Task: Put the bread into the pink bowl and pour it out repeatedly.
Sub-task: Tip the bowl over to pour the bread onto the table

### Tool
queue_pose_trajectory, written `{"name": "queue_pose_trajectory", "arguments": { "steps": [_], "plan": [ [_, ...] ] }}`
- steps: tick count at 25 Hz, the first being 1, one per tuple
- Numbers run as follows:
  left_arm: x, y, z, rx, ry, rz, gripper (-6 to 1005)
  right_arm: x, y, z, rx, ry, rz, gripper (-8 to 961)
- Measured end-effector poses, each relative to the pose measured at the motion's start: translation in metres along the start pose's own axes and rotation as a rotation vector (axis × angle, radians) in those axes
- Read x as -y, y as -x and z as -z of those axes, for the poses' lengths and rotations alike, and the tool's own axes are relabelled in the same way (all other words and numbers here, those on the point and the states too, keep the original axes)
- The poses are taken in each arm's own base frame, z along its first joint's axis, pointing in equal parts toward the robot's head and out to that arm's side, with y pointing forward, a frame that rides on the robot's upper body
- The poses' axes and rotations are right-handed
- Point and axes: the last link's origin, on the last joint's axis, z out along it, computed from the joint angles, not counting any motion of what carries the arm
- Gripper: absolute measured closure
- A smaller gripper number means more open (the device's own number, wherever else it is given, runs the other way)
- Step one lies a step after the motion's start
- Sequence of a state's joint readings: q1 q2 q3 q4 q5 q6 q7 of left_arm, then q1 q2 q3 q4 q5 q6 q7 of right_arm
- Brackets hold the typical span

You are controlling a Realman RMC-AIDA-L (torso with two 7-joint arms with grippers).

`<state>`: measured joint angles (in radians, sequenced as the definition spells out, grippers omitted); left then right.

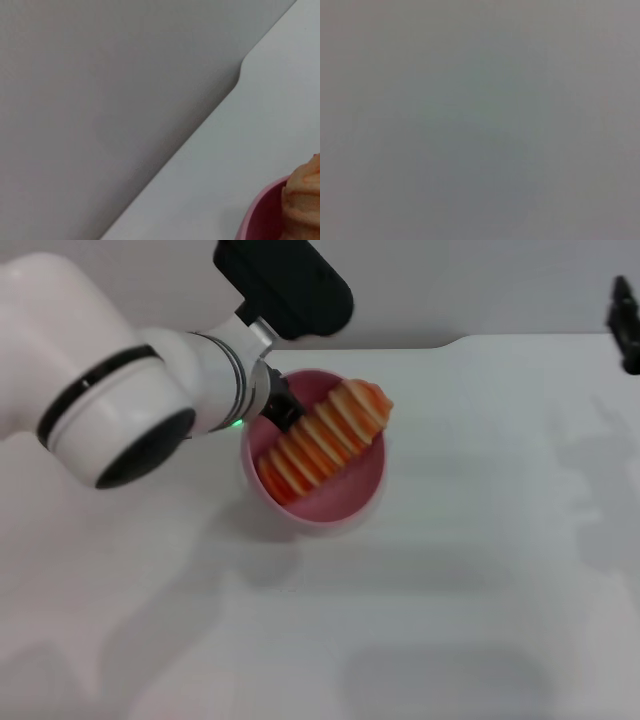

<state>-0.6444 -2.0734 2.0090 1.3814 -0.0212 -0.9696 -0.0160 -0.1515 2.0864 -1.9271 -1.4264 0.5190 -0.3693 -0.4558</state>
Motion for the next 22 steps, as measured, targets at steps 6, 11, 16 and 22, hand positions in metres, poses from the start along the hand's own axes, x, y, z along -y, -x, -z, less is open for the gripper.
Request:
{"name": "queue_pose_trajectory", "arguments": {
  "steps": [6, 11, 16, 22],
  "plan": [
    [-0.012, -0.006, 0.006, -0.045, -0.056, -0.13, 952, 0.023, -0.009, 0.015, 0.003, -0.087, -0.085, 396],
    [-0.02, -0.018, 0.015, -0.102, -0.069, -0.165, 952, 0.025, -0.016, 0.017, -0.016, -0.092, -0.087, 397],
    [-0.032, -0.027, 0.024, -0.158, -0.086, -0.23, 952, 0.025, -0.016, 0.017, -0.016, -0.091, -0.085, 397],
    [-0.048, -0.033, 0.031, -0.219, -0.099, -0.298, 953, 0.026, -0.017, 0.018, -0.02, -0.093, -0.086, 396]
  ]
}}
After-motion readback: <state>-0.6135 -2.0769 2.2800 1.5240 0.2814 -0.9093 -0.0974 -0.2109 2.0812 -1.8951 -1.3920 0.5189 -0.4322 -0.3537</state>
